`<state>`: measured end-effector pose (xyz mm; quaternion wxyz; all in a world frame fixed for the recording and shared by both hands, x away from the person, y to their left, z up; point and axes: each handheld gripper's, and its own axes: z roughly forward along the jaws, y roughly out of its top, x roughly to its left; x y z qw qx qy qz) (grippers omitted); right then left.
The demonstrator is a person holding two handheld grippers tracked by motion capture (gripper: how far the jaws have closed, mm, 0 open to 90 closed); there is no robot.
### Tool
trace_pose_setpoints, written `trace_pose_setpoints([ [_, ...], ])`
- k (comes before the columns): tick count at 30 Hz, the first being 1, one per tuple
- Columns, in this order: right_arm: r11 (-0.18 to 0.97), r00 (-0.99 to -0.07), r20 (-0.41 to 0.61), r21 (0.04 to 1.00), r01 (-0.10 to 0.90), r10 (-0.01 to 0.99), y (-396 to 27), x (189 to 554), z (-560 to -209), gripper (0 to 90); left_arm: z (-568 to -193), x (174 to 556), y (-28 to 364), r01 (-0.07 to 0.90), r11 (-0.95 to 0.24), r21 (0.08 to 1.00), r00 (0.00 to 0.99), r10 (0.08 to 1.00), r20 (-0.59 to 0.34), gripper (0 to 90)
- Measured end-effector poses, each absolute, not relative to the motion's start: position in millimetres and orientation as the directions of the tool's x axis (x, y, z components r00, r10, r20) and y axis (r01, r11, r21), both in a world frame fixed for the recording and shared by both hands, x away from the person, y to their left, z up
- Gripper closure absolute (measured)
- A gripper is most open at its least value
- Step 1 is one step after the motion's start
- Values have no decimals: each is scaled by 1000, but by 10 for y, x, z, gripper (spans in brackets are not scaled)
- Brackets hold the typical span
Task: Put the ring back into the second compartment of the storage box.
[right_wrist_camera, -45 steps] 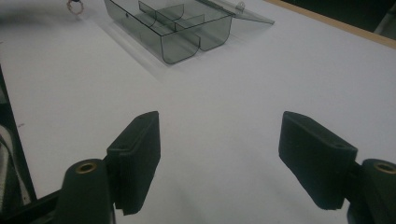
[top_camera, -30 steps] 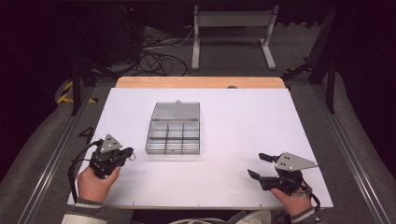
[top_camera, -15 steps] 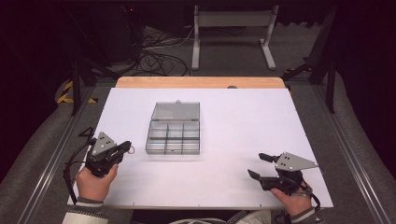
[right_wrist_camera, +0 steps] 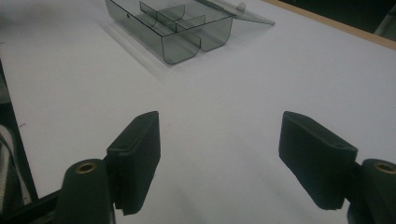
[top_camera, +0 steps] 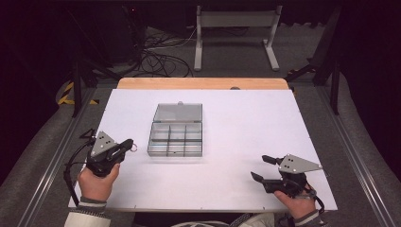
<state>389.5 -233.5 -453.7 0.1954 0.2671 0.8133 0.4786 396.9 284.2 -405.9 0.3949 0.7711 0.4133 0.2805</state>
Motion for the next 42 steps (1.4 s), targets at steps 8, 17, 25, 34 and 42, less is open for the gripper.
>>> trace_pose_setpoints([
  [8,399,-781,-63,883,246,621,-2336,3894,-4535,299,-3999,4052,2766,403,-340,849,515,852,97,872],
  [17,395,-780,-61,885,246,623,-2339,3893,-4528,298,-3931,4174,2605,390,-363,846,539,835,110,872],
  [25,395,-781,-62,886,244,621,-2341,3891,-4531,298,-3915,4273,2491,388,-362,848,551,828,101,872],
  [34,398,-782,-65,885,242,620,-2342,3887,-4533,298,-3887,4367,2389,384,-367,847,560,822,102,872],
  [42,400,-782,-66,884,242,619,-2342,3885,-4535,298,-3871,4448,2293,376,-372,849,565,818,108,872],
])
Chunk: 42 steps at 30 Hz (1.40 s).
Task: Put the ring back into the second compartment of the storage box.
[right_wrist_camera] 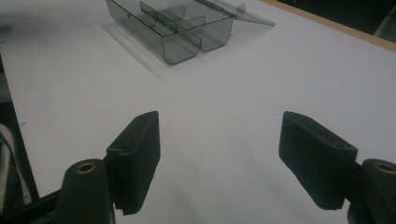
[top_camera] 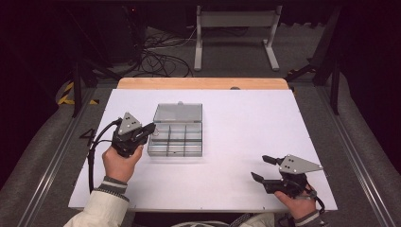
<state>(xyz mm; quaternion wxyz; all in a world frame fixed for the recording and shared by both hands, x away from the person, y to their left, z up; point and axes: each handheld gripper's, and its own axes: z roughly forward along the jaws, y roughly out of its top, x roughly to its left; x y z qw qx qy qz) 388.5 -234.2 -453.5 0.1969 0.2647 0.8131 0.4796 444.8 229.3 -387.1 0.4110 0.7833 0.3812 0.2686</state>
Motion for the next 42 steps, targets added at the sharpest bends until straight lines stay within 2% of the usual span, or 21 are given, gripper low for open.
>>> trace_pose_setpoints([
  [23,405,-784,-73,883,237,617,-2346,3878,-4536,297,-3950,4741,2042,388,-372,843,573,814,95,872],
  [42,412,-786,-75,880,237,613,-2344,3881,-4545,296,-4172,5007,1920,434,-331,838,565,825,34,871],
])
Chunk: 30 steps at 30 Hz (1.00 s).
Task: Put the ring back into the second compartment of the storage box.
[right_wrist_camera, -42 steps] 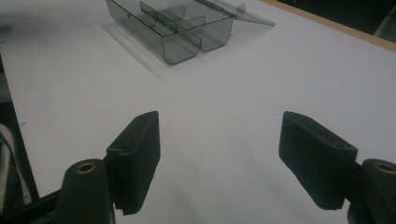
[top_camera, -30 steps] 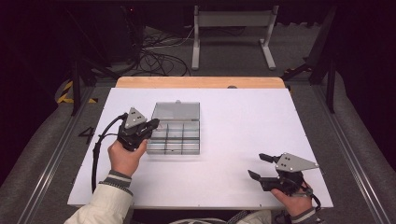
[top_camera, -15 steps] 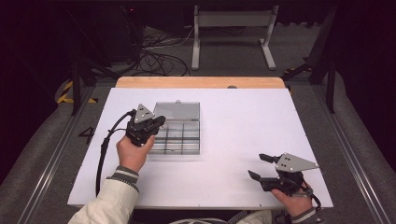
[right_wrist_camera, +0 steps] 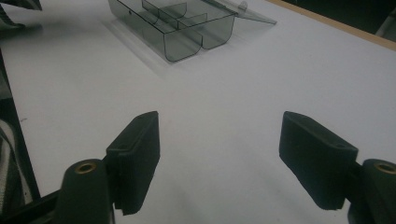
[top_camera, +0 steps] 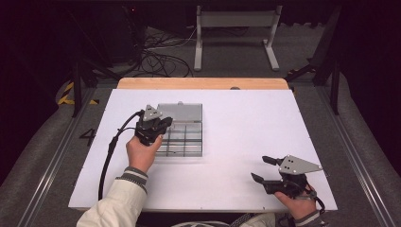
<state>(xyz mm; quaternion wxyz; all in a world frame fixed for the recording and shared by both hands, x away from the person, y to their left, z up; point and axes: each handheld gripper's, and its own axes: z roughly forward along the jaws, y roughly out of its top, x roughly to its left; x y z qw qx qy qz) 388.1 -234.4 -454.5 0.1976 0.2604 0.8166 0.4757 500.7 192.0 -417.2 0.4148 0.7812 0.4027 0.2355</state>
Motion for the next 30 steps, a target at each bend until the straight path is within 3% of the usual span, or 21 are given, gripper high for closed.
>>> trace_pose_setpoints([
  [30,409,-789,-71,881,237,611,-2357,3880,-4546,296,-4433,5233,1861,541,-317,779,560,827,-52,870],
])
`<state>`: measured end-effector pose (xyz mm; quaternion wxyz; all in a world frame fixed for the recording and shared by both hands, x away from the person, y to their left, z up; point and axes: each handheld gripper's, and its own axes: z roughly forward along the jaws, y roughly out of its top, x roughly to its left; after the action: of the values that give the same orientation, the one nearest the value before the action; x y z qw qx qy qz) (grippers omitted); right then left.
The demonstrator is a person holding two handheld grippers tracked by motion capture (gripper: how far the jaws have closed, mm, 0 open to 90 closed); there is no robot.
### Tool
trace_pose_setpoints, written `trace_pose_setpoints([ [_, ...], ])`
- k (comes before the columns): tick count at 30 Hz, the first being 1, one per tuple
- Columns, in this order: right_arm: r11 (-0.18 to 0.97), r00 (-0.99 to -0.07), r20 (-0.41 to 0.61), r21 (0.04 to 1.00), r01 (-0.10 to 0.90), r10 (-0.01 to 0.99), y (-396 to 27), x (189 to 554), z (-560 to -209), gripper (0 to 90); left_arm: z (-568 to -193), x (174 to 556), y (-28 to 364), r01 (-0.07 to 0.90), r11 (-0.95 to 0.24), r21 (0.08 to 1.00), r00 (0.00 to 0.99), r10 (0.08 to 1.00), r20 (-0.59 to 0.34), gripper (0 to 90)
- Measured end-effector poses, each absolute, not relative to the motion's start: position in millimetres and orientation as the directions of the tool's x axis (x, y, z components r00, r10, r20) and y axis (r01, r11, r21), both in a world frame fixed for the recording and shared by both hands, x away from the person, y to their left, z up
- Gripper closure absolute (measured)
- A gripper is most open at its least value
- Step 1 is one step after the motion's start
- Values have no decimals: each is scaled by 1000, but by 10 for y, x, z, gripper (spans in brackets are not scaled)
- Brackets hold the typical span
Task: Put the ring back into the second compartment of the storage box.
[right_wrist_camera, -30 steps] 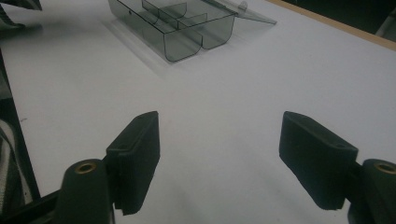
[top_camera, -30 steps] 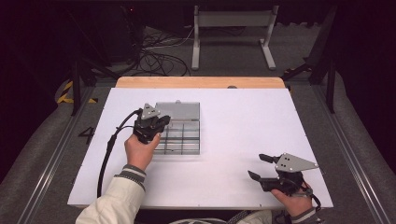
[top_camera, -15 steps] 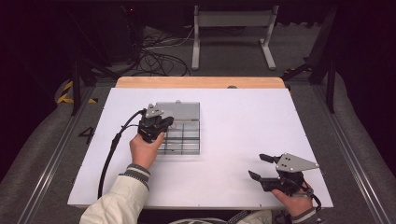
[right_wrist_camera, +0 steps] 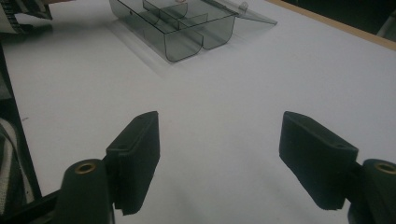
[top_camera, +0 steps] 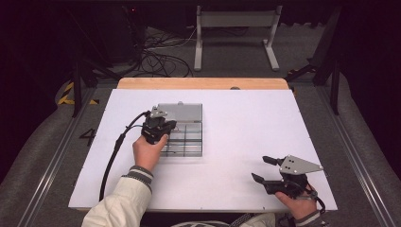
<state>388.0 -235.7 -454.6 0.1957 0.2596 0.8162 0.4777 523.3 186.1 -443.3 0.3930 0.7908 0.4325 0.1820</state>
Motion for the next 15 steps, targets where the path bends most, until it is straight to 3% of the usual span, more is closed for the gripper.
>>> trace_pose_setpoints([
  [15,414,-792,-77,880,232,606,-2352,3875,-4546,296,-4471,5256,1848,549,-337,765,564,825,-41,864],
])
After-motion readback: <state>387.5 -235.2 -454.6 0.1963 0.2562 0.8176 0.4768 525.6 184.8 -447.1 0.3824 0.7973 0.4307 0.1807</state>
